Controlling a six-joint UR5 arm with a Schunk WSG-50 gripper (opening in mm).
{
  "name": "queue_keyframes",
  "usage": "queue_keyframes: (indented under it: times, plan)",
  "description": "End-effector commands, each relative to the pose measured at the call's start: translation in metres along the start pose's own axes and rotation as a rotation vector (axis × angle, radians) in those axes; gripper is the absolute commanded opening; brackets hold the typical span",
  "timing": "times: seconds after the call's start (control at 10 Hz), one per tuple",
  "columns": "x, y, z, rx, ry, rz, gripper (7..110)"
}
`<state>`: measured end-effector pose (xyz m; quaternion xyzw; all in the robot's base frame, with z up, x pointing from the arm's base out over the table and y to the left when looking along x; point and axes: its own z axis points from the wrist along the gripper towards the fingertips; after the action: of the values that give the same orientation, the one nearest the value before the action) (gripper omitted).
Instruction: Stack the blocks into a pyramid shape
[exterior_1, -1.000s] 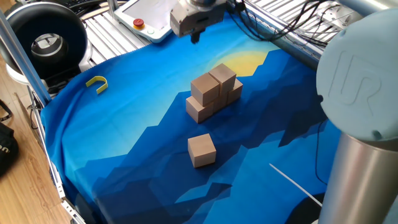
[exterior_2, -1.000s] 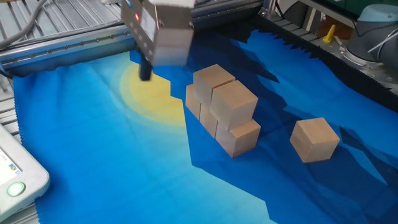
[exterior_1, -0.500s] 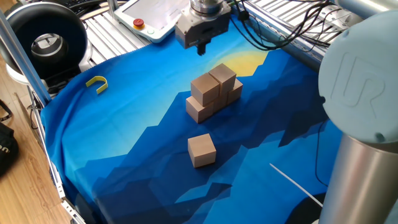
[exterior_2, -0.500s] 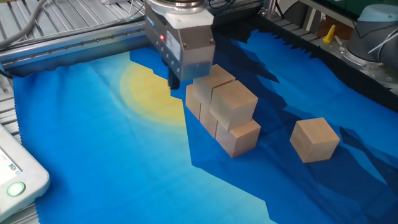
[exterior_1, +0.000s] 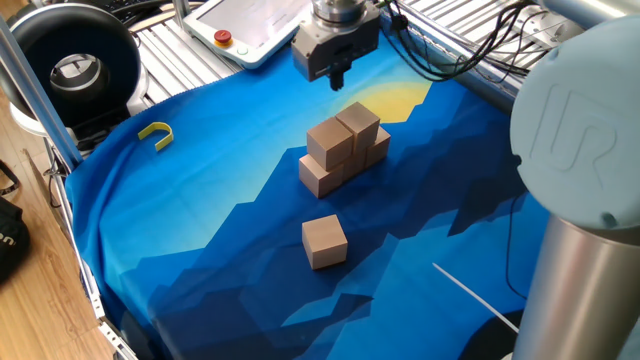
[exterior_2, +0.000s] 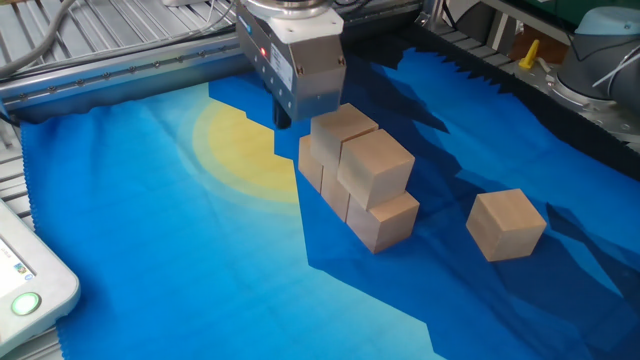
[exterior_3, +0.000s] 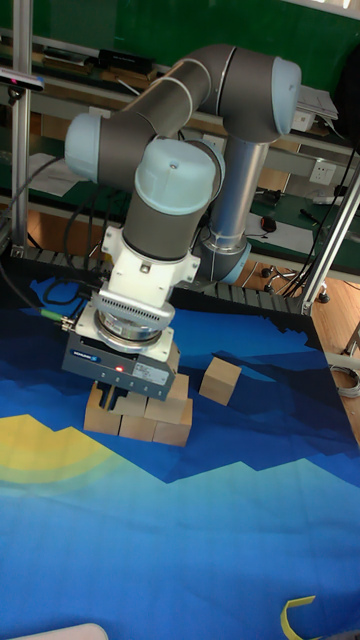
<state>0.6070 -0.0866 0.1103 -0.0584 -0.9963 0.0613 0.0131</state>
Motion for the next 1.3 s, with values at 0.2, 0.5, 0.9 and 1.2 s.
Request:
queue_keyframes:
  times: [0.2, 0.5, 0.9, 1.2]
  plan:
    - [0.020, -0.033, -0.003, 0.070, 0.080, -0.070, 7]
    - [0.041, -0.029, 0.003, 0.024, 0.133, -0.155, 7]
    - [0.065, -0.024, -0.003, -0.025, 0.205, -0.240, 7]
    - [0.074, -0.023, -0.002, -0.037, 0.225, -0.241, 7]
